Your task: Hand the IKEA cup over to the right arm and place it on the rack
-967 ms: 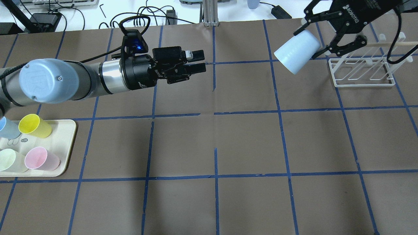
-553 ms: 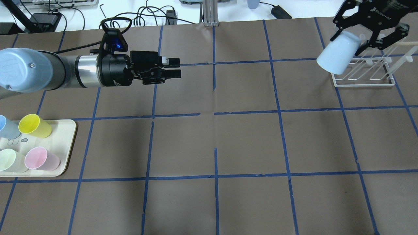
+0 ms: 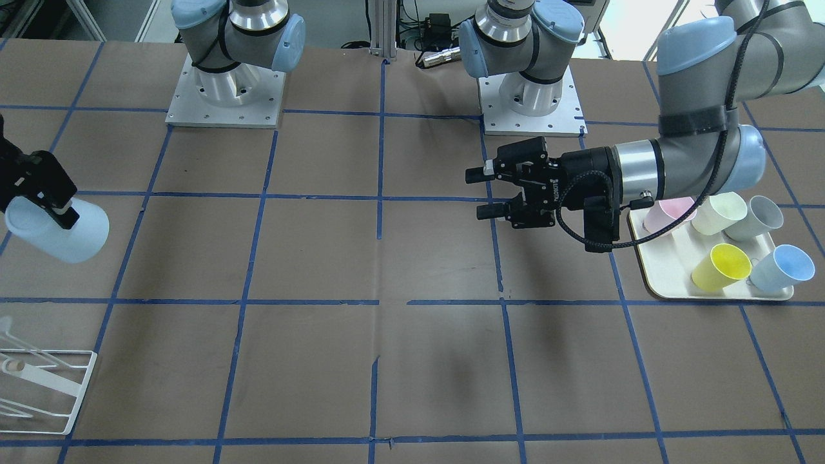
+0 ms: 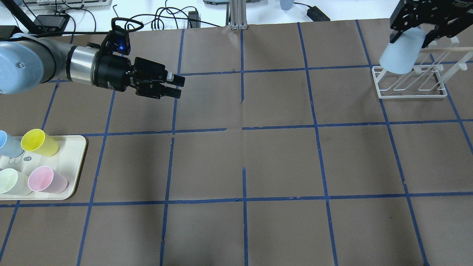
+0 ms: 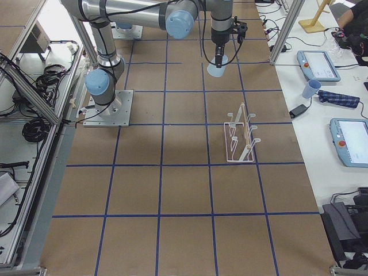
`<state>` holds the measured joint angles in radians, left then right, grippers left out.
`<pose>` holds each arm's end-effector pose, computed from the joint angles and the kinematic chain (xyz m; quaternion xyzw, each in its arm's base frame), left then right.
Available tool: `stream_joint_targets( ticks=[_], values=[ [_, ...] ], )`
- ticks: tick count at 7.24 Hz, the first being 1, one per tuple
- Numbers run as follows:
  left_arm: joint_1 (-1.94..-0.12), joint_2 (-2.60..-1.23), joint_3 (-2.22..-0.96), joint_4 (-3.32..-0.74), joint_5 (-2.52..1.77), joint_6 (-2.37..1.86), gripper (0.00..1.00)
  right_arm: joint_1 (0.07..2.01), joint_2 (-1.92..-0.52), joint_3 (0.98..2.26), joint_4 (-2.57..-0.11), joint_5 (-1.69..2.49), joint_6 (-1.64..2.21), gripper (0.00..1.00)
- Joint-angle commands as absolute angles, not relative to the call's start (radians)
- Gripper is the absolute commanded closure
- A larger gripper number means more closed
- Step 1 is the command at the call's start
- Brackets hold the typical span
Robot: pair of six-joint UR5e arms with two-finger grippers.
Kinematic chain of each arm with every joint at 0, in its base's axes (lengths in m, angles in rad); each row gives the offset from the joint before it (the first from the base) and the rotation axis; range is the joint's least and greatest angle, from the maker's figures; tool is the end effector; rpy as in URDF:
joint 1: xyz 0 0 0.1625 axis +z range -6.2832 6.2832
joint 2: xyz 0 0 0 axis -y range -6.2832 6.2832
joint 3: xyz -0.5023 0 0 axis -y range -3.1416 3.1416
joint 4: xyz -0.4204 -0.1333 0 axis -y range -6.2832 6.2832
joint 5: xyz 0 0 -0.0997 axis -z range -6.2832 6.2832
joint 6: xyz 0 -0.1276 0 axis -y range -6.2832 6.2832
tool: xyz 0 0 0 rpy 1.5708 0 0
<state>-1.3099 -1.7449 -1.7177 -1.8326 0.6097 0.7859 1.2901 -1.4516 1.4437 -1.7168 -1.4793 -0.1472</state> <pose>-0.0934 -0.5724 0.4087 -0.0921 -0.8547 0.0007 0.5108 -0.0264 -0.6149 0.5543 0.0629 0.9940 -0.0847 0.0283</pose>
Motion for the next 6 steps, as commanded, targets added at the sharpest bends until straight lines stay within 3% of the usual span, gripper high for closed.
stream_joint_targets(
  ticks=[1, 3, 5, 6],
  values=[
    [-1.315, -1.753, -1.706, -1.541, 0.923, 0.542, 0.15, 1.287, -1.39, 1.46, -1.838, -1.486, -0.257, 1.0],
    [-1.388, -1.743, -1.657, -1.454, 1.304, 0.46, 0.1, 1.212, -1.358, 1.466, -1.847, -1.479, -0.282, 1.0],
    [-1.489, -1.736, -1.449, -1.529, 1.564, 0.434, 0.0, 1.159, -1.307, 1.468, -1.934, -1.474, -0.381, 1.0],
    [-1.494, -1.709, -1.375, -1.66, 1.556, 0.398, 0.0, 1.129, -1.289, 1.47, -1.951, -1.41, -0.423, 1.0]
  ],
)
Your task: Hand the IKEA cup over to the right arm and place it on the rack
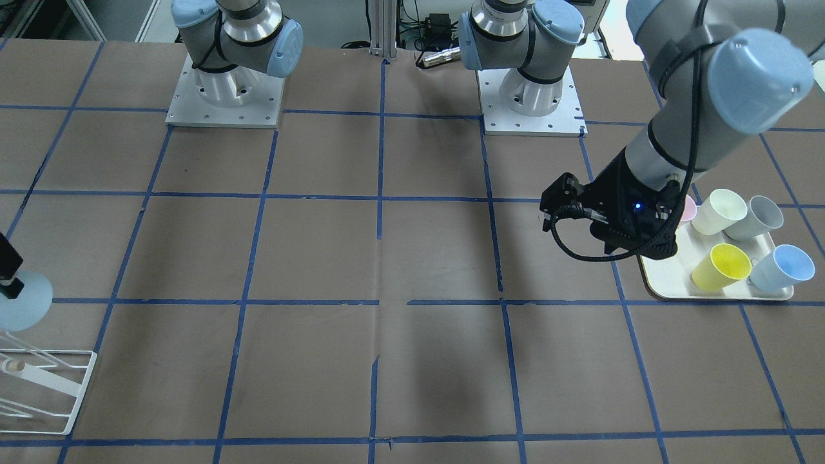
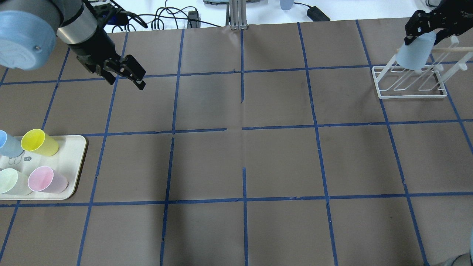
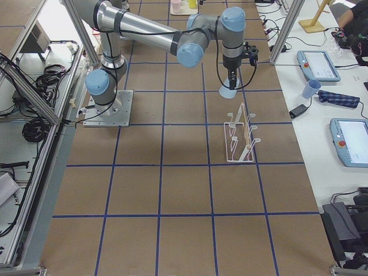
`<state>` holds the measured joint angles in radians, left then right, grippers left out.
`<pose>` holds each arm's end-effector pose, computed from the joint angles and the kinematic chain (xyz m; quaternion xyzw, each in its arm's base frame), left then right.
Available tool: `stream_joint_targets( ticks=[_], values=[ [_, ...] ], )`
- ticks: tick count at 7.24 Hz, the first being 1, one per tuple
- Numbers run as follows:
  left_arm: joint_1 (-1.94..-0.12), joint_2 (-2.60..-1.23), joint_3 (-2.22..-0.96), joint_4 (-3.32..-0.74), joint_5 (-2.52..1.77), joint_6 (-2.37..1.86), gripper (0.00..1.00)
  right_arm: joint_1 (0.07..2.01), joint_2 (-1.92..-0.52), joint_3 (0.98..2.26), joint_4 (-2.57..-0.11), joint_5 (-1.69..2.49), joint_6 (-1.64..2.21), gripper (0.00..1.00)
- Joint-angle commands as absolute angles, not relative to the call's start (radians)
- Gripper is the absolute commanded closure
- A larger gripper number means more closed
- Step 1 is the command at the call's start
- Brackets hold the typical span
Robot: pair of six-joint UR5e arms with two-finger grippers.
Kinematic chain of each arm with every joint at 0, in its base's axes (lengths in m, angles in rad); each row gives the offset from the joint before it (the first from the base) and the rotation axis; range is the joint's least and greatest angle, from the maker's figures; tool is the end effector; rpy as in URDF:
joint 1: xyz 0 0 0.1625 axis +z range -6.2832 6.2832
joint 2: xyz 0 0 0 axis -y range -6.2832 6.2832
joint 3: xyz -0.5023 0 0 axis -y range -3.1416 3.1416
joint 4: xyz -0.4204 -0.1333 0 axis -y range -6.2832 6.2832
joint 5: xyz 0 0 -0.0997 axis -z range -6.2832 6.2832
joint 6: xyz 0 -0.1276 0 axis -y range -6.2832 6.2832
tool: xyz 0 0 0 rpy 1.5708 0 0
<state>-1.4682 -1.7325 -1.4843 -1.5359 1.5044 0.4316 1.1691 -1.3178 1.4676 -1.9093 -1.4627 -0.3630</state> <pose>-0.0801 -0.6060 0.4954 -0.1630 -0.9859 -0.0107 0.0373 -0.1239 -0.6679 0.4802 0.0141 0.9940 -0.1073 0.0148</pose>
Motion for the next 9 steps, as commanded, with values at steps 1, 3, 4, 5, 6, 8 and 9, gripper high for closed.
stream_joint_targets(
  ticks=[1, 3, 4, 5, 6, 8, 9],
  values=[
    [-1.506, -1.691, -1.352, -1.67, 1.555, 0.265, 0.0, 1.112, -1.278, 1.477, -1.969, -1.399, -0.44, 1.0],
    [-1.508, -1.681, -1.367, -1.68, 1.548, 0.169, 0.0, 1.085, -1.255, 1.508, -2.009, -1.399, -0.484, 1.0],
    [-1.509, -1.668, -1.382, -1.686, 1.548, 0.167, 0.0, 1.078, -1.253, 1.522, -2.022, -1.399, -0.486, 1.0],
    [-1.509, -1.663, -1.384, -1.68, 1.548, 0.152, 0.0, 1.078, -1.244, 1.534, -2.051, -1.397, -0.486, 1.0],
    [-1.509, -1.646, -1.397, -1.689, 1.548, 0.093, 0.0, 1.078, -1.232, 1.54, -2.055, -1.397, -0.486, 1.0],
    [-1.509, -1.597, -1.472, -1.68, 1.546, 0.084, 0.0, 1.078, -1.203, 1.548, -2.091, -1.397, -0.486, 0.83],
    [-1.509, -1.568, -1.489, -1.657, 1.542, 0.092, 0.0, 1.078, -1.201, 1.548, -2.094, -1.397, -0.486, 0.49]
  ],
)
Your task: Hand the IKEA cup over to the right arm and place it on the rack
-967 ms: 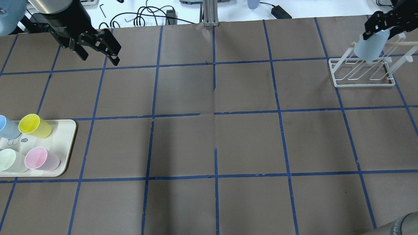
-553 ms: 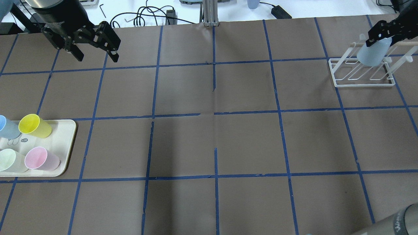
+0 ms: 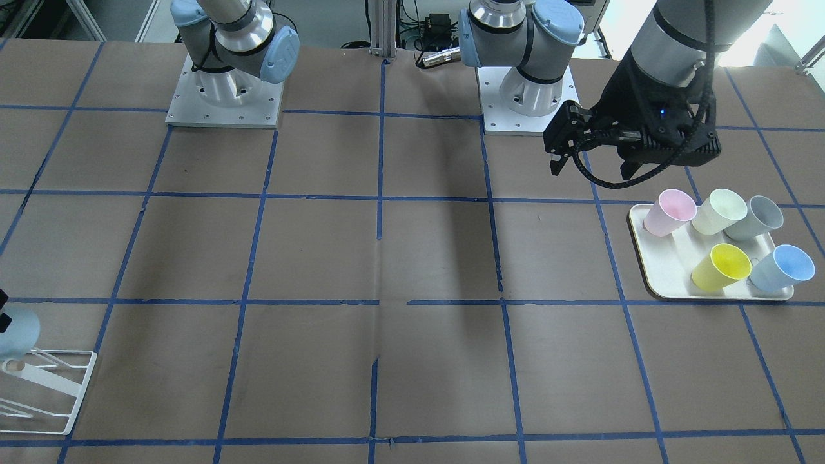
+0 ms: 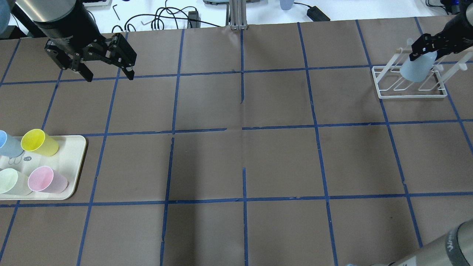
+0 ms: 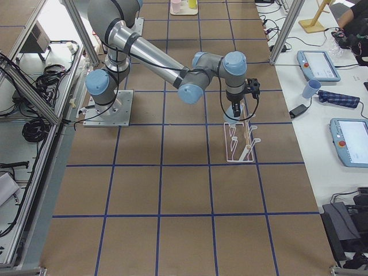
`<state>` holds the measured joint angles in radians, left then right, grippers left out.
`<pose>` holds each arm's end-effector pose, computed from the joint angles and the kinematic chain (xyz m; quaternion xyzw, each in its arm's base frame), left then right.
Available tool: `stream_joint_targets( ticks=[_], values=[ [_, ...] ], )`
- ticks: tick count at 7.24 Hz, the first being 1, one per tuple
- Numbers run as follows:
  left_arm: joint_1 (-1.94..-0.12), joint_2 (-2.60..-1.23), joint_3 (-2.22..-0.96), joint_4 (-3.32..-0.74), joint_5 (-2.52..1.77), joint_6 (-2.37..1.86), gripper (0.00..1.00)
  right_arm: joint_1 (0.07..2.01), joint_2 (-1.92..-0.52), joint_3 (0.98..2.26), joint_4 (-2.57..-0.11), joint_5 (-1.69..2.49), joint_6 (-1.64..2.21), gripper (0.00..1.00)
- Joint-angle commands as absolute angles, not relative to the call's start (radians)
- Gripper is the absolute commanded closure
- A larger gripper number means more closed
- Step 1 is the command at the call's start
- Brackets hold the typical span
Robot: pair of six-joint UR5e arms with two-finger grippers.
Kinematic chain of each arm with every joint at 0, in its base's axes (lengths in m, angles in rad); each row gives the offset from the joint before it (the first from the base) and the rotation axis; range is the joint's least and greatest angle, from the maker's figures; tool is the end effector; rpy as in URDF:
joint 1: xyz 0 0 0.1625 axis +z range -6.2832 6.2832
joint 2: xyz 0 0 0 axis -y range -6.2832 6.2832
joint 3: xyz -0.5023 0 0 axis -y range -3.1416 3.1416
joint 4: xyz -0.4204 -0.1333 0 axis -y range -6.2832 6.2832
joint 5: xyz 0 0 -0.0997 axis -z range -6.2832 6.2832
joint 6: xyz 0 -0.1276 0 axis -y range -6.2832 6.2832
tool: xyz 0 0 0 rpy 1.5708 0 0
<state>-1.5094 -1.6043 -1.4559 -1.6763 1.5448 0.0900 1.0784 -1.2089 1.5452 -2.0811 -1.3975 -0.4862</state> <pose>-0.1037 -0.5398 0.5688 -0.0141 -0.9997 -0.0110 0.0139 -0.1915 -0.6855 0.3870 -0.0044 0.9925 -0.1169 0.0354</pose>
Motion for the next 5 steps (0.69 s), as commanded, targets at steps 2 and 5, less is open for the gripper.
stream_joint_targets(
  ticks=[2, 5],
  values=[
    [-1.511, -1.578, -1.486, -1.646, 1.533, 0.089, 0.0, 1.078, -1.201, 1.543, -2.079, -1.397, -0.485, 0.0],
    [-1.511, -1.583, -1.486, -1.646, 1.534, 0.101, 0.0, 1.086, -1.257, 1.516, -1.975, -1.411, -0.477, 0.0]
  ],
)
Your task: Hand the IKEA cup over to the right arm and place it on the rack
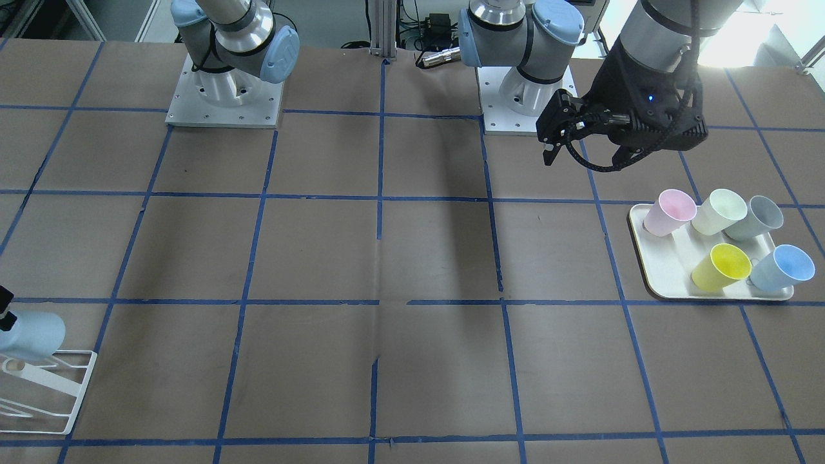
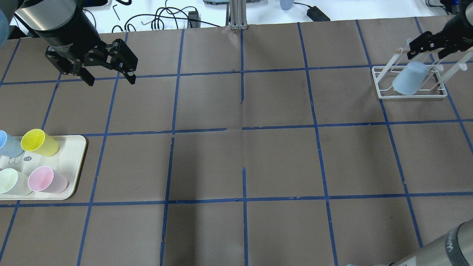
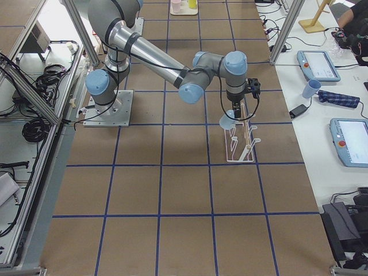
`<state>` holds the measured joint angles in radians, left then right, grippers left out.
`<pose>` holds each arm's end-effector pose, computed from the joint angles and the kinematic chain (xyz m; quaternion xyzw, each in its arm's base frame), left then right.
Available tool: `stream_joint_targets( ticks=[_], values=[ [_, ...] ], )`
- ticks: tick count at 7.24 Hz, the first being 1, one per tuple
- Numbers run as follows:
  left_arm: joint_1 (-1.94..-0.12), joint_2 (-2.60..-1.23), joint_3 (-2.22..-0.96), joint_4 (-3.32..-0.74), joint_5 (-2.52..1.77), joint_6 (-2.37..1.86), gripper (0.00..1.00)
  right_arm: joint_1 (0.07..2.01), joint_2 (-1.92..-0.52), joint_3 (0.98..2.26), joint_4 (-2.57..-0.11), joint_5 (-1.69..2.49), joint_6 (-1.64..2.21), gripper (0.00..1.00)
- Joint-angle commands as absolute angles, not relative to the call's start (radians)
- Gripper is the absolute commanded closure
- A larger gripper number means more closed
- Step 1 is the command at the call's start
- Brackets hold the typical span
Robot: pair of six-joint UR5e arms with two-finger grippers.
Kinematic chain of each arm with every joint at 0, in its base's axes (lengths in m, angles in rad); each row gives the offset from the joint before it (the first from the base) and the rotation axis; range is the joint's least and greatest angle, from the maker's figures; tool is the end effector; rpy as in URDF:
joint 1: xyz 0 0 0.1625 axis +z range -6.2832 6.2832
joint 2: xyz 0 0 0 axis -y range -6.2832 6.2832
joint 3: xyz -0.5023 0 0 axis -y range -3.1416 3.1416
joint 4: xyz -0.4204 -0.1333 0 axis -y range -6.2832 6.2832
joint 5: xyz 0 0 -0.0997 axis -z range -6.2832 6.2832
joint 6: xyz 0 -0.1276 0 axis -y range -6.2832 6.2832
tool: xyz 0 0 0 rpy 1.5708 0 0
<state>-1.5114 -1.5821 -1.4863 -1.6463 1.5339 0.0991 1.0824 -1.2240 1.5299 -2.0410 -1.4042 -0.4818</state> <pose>-0.1066 -0.5316 0.5678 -0.0198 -0.9996 0.0003 0.0185 -0.1876 -0.6823 0.4005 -0.0036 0.9932 -0.1110 0.0352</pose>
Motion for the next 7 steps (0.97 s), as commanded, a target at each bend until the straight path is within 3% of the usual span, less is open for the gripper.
stream_joint_targets(
  ticks=[1, 4, 7],
  values=[
    [-1.511, -1.579, -1.488, -1.646, 1.532, 0.101, 0.0, 1.086, -1.311, 1.494, -1.848, -1.417, -0.474, 0.0],
    [-1.509, -1.563, -1.503, -1.644, 1.537, 0.11, 0.0, 1.088, -1.483, 1.473, -1.546, -1.523, -0.466, 0.0],
    [-1.506, -1.562, -1.503, -1.637, 1.539, 0.124, 0.0, 1.086, -1.589, 1.49, -1.402, -1.54, -0.444, 0.0]
  ],
)
